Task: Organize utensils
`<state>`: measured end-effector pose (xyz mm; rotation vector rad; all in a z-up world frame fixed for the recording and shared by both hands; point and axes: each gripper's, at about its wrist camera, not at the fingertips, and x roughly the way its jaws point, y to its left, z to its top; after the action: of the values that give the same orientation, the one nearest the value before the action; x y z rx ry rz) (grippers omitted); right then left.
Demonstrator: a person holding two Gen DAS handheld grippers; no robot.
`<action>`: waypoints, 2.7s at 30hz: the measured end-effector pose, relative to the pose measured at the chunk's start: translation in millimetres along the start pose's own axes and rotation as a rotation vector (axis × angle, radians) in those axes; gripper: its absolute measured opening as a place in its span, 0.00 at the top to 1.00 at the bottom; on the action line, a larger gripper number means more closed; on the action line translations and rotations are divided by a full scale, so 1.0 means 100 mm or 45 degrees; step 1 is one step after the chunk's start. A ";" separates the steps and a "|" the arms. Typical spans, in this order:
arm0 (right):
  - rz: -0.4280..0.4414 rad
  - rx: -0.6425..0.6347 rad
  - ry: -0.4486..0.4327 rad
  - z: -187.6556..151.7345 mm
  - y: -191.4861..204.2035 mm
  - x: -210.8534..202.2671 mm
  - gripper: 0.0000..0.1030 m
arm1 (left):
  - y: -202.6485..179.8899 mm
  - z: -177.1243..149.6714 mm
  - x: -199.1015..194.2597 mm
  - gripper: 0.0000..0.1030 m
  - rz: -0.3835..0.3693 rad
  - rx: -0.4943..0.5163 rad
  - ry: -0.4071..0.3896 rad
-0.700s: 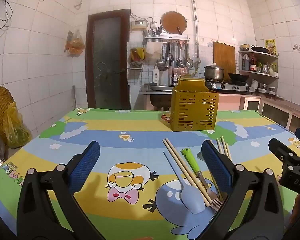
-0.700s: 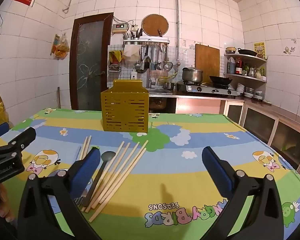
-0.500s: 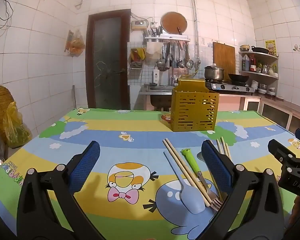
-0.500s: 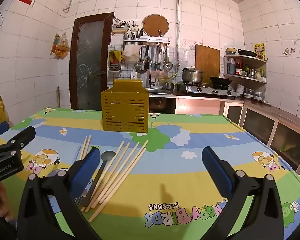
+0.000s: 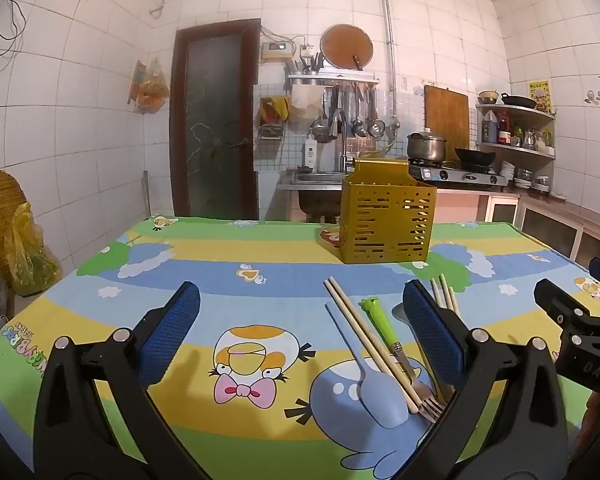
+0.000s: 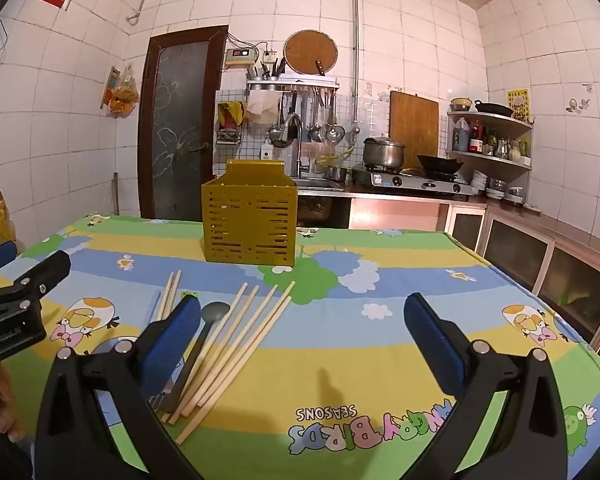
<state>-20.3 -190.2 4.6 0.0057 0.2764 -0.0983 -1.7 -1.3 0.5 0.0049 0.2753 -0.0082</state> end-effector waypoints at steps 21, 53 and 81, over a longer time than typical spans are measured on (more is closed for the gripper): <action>-0.003 0.002 0.001 -0.01 0.01 0.01 0.04 | -0.02 0.00 0.00 0.05 -0.006 0.009 -0.002; -0.009 0.008 0.005 -0.03 -0.01 0.02 0.04 | -0.03 -0.06 0.02 0.05 -0.006 0.006 0.011; -0.017 0.005 0.020 -0.03 -0.03 0.04 0.04 | -0.02 -0.06 0.09 0.05 0.003 0.011 0.056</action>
<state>-17.8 -193.9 0.7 0.0083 0.2919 -0.1123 5.3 -3.6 -7.6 0.0138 0.3194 -0.0071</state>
